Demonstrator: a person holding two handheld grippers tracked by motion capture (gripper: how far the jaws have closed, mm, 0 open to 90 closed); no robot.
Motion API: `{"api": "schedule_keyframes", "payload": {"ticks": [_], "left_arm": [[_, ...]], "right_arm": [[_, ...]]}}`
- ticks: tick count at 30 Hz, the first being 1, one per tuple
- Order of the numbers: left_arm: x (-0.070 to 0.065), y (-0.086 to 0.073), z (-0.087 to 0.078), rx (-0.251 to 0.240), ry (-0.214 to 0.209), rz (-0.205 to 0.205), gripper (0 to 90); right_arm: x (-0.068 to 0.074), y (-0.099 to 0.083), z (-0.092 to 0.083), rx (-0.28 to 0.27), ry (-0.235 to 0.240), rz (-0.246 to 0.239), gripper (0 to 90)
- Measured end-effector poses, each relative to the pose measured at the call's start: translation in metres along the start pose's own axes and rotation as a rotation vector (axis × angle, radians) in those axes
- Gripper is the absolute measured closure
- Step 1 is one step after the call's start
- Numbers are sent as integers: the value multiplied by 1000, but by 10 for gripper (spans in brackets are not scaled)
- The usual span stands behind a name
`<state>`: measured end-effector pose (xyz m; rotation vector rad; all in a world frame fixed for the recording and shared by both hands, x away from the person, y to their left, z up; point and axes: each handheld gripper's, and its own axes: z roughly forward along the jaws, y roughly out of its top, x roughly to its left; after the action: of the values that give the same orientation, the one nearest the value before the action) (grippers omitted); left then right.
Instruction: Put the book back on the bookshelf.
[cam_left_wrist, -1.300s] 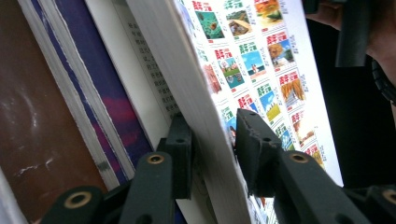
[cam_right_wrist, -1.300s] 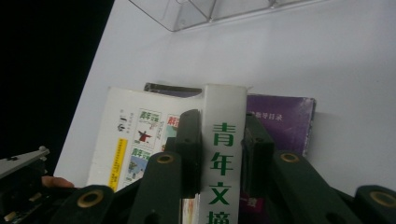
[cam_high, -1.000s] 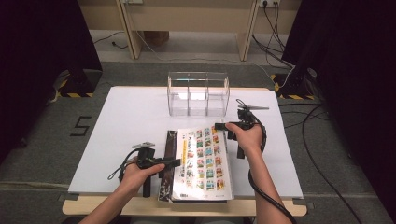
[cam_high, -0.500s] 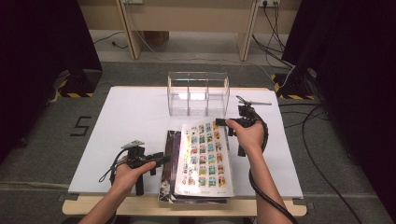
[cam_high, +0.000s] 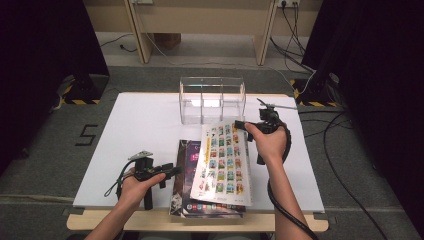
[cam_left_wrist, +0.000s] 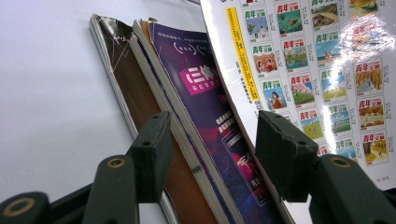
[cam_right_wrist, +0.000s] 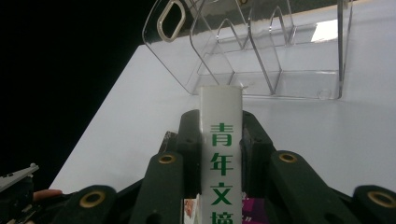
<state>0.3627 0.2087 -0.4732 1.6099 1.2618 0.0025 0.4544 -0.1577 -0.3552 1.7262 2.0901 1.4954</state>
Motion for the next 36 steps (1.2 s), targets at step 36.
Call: {"api": "schedule_keyframes", "payload": {"ticks": [36], "left_arm": [[3, 6, -5, -23, 8, -6, 450]], "right_arm": [[27, 32, -33, -234, -146, -110, 740]]}}
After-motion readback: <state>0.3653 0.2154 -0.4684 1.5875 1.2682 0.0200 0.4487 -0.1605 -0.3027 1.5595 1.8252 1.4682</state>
